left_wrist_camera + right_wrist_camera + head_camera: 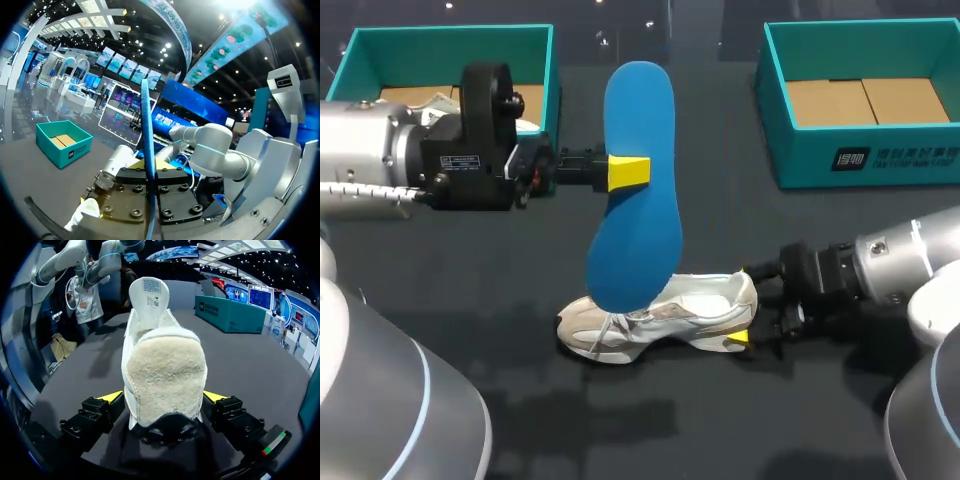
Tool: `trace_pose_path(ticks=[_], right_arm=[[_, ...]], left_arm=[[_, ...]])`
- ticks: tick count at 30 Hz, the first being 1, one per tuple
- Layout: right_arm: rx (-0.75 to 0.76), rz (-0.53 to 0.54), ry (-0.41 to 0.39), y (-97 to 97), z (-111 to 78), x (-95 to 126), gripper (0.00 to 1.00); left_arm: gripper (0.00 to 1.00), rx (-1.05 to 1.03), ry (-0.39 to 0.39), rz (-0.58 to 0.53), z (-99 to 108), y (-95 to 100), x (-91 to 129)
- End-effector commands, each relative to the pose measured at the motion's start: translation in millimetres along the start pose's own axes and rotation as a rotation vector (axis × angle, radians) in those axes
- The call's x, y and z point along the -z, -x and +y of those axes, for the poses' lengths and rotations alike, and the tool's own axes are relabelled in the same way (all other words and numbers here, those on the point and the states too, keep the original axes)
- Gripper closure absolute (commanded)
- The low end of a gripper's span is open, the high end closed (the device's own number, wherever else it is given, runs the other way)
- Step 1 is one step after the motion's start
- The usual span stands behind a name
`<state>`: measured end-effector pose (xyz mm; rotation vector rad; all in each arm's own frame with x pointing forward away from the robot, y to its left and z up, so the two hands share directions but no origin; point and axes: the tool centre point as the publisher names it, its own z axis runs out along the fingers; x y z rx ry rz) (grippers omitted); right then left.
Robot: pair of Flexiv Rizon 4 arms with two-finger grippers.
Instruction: Take the shoe out of the shoebox, open the shoe tongue, remove and reinsert the insole, then place the shoe into the shoebox
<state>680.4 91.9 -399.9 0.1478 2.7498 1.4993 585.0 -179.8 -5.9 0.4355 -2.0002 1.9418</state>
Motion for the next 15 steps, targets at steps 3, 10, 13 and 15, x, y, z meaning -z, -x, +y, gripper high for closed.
trace_pose_path(ticks=[3, 10, 13, 15], right_arm=[[-0.044, 0.007, -0.216, -7.7, 15.5, 29, 0.00], [-0.090, 0.014, -0.394, -14.2, 30.9, 42, 0.00], [-0.094, 0.007, -0.481, -16.4, 40.8, 46, 0.00], [-0.091, -0.001, -0.550, -17.9, 47.6, 49, 0.00]], left_arm=[[1.00, 0.000, 0.001, 0.001, -1, 1.1, -2], [1.00, 0.000, 0.001, 0.001, -1, 1.1, -2], [1.00, 0.000, 0.001, 0.001, -1, 1.1, -2], [1.00, 0.000, 0.001, 0.001, -1, 1.1, -2]])
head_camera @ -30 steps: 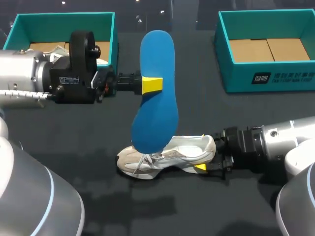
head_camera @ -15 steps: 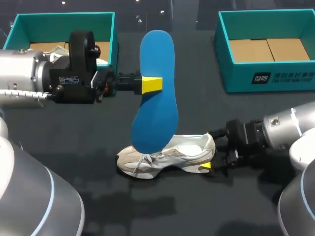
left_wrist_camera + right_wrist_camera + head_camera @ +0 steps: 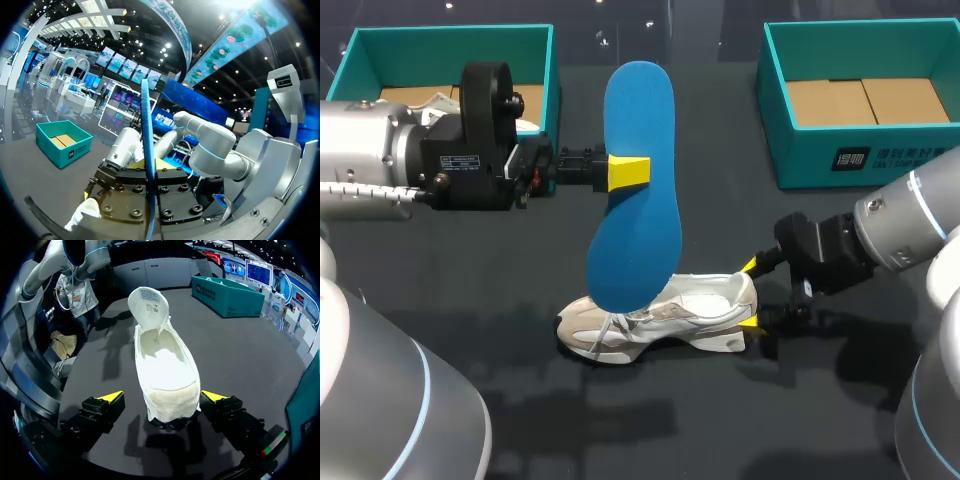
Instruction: Take the shoe out of the shoebox, open the shoe tongue, remove and reinsert the insole, then place the shoe into the shoebox
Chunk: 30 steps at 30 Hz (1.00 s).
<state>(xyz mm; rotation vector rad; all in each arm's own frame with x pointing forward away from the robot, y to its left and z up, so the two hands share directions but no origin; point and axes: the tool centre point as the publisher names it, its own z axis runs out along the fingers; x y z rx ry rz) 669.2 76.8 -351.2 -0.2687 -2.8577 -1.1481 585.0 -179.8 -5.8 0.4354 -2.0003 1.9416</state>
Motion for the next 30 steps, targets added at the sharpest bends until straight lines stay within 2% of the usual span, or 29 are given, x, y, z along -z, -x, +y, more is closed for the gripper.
trace_pose_path(ticks=[1, 14, 19, 25, 30], right_arm=[[-0.005, -0.007, -0.354, -8.5, 16.4, 14, 0.00], [-0.005, -0.007, -0.354, -8.5, 16.4, 14, 0.00], [0.012, -0.040, -0.455, -8.1, 33.3, 11, 0.00], [-0.085, -0.025, -0.592, -5.6, 44.2, 6, 0.00], [-0.077, -0.034, -0.620, -4.6, 48.7, 6, 0.00]], left_arm=[[1.00, 0.000, 0.001, 0.001, 0, 1.1, -2], [1.00, 0.000, 0.001, 0.001, 0, 1.1, -2], [1.00, 0.000, 0.001, 0.001, 0, 1.1, -2], [1.00, 0.000, 0.001, 0.001, 0, 1.1, -2], [1.00, 0.000, 0.001, 0.001, 0, 1.1, -2]])
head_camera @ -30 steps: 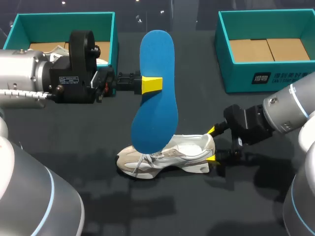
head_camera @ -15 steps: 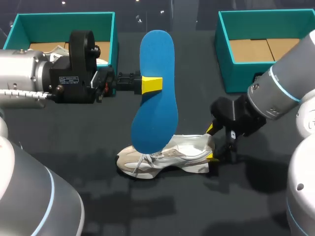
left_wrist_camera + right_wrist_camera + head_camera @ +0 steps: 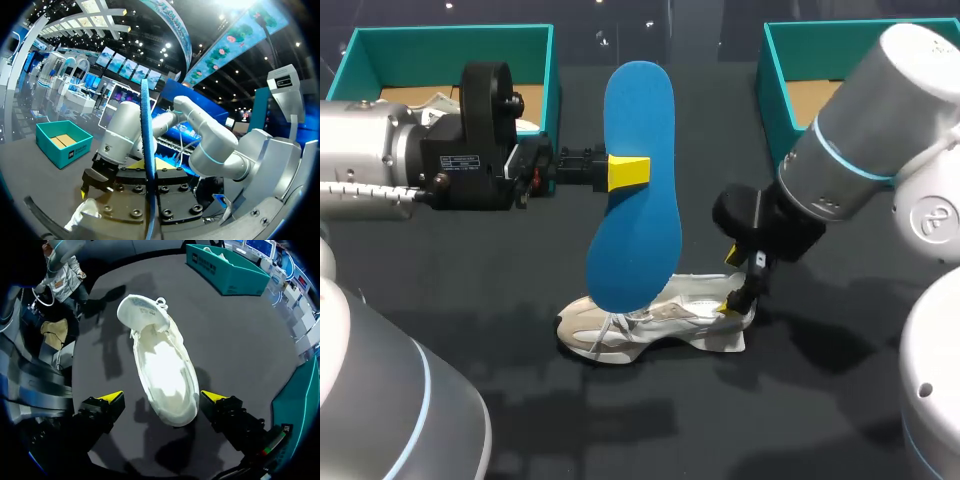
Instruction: Take the shoe out of the shoebox, open the shoe tongue, remove and reinsert the insole, then place the shoe into the shoebox
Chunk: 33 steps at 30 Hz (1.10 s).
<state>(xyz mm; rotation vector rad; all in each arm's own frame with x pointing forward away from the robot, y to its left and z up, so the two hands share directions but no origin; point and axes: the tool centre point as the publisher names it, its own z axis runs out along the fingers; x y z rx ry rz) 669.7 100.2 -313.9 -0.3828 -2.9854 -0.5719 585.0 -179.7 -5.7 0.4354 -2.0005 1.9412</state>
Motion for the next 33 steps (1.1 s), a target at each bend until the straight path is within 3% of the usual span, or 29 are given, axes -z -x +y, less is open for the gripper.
trace_pose_path(ticks=[1, 20, 33], right_arm=[[0.021, -0.010, -0.246, 1.6, 9.1, -2, 0.00], [0.025, -0.034, -0.301, -0.5, 13.6, -7, 0.00], [0.058, -0.052, -0.336, 7.3, 38.4, -6, 0.00]], left_arm=[[1.00, 0.000, 0.001, 0.001, 0, 1.1, -2], [1.00, 0.000, 0.001, 0.001, 0, 1.1, -2], [1.00, 0.000, 0.001, 0.001, 0, 1.1, -2]])
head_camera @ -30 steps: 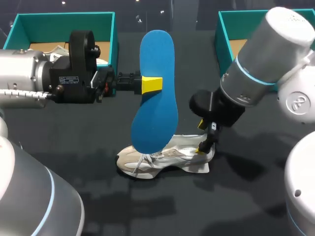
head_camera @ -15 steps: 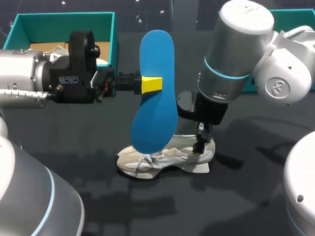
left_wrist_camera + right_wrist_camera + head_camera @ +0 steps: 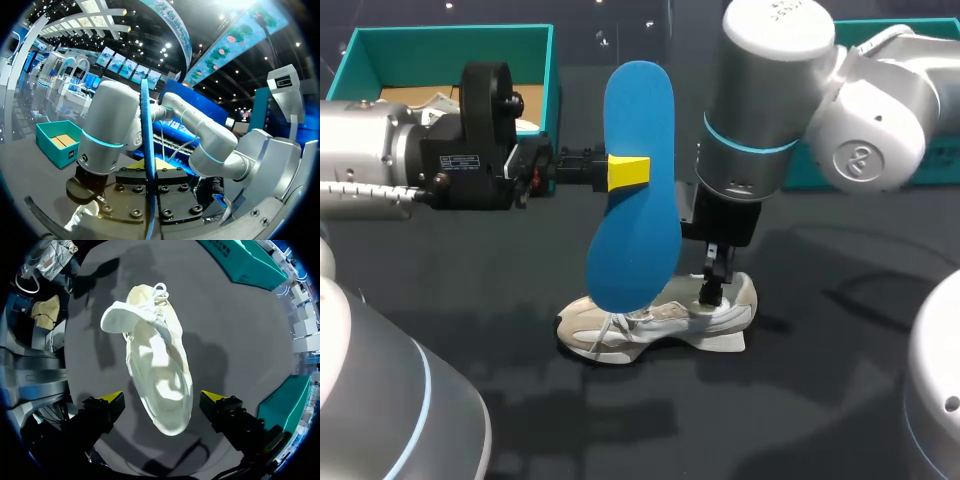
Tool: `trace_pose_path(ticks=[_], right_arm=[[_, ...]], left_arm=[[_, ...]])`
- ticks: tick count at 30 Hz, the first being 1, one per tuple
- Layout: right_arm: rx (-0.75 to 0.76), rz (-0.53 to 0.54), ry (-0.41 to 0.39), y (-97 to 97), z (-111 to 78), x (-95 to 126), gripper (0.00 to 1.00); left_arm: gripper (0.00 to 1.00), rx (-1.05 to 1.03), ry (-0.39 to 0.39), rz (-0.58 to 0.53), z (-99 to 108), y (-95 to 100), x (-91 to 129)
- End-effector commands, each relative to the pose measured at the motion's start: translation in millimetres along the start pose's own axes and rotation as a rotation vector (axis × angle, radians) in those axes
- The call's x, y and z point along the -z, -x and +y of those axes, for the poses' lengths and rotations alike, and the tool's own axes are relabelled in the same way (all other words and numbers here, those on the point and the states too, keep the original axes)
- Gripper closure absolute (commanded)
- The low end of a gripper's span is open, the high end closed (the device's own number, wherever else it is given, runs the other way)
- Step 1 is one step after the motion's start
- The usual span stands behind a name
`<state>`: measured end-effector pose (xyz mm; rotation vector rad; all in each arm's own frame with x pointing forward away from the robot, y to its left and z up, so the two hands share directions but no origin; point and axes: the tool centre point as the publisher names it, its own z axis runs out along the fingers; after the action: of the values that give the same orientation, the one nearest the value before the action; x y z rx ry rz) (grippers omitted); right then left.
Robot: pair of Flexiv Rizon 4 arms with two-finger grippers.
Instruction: Take the shoe out of the shoebox, open the shoe tongue, remove and reinsert the insole, then place the shoe into the shoebox
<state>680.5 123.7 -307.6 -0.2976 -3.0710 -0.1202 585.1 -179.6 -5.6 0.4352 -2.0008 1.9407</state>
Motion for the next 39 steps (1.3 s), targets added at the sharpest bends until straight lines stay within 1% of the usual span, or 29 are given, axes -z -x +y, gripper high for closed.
trace_pose_path(ticks=[1, 6, 17, 27, 39], right_arm=[[0.011, 0.001, -0.046, 5.5, 15.0, 0, 0.00], [0.024, 0.008, -0.087, 16.6, 24.8, -6, 0.00], [0.070, -0.023, -0.097, 31.4, 25.3, -27, 0.00], [0.088, -0.026, -0.079, 39.2, 20.5, -52, 0.00], [0.104, 0.008, -0.053, 48.0, 19.0, -72, 0.00]], left_arm=[[1.00, 0.000, 0.000, 0.001, 0, 1.1, -2], [1.00, 0.000, 0.000, 0.001, 0, 1.1, -2], [1.00, 0.000, 0.000, 0.001, 0, 1.1, -2], [1.00, 0.000, 0.000, 0.001, 0, 1.1, -2], [1.00, 0.000, 0.000, 0.001, 0, 1.1, -2]])
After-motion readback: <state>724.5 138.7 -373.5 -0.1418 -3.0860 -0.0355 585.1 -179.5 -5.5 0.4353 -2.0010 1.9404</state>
